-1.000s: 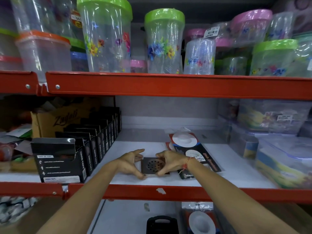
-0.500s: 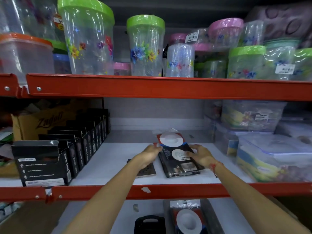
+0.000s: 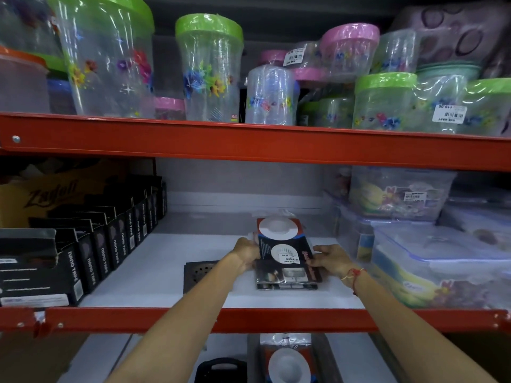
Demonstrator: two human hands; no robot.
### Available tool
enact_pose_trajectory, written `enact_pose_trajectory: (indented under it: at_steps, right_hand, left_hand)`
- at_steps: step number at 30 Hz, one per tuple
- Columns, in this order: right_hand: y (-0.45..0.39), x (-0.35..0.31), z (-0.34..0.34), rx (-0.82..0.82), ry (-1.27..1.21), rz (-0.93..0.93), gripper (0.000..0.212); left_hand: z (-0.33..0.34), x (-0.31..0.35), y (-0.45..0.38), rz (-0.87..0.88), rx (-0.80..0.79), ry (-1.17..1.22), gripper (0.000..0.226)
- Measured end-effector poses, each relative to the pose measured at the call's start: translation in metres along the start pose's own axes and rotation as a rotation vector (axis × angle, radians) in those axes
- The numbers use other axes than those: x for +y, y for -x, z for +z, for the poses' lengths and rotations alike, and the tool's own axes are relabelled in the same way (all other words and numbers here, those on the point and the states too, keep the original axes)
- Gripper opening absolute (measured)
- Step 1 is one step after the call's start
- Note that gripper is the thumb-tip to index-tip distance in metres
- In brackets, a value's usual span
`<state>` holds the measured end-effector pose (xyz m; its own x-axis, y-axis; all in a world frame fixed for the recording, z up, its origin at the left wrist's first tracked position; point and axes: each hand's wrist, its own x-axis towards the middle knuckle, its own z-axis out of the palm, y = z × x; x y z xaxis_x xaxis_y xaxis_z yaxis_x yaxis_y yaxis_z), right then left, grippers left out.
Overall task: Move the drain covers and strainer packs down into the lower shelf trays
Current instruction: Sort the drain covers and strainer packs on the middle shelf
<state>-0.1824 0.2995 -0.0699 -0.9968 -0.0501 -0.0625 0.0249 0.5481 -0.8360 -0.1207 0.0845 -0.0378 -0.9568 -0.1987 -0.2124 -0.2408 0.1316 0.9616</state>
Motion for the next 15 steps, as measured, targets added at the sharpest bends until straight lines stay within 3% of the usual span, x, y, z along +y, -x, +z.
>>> enact_pose_trajectory:
  at_steps: [6,8,11,15]
  right_hand:
    - [0.007,-0.005,0.003,0.013,0.097,-0.027,0.071]
    - [0.021,-0.014,0.010,0.101,0.160,-0.118,0.062]
    - [0.045,-0.027,0.026,0.197,0.181,-0.315,0.049]
    - [0.079,-0.043,0.054,0.129,0.207,-0.511,0.041]
  left_hand:
    - [-0.008,-0.013,-0.002,0.108,0.068,-0.116,0.028]
    - [-0.018,-0.019,0.006,0.166,0.077,-0.198,0.019]
    - [-0.043,-0.035,0.028,0.282,0.141,-0.383,0.036]
    - [-0.087,-0.065,0.066,0.495,0.299,-0.721,0.033]
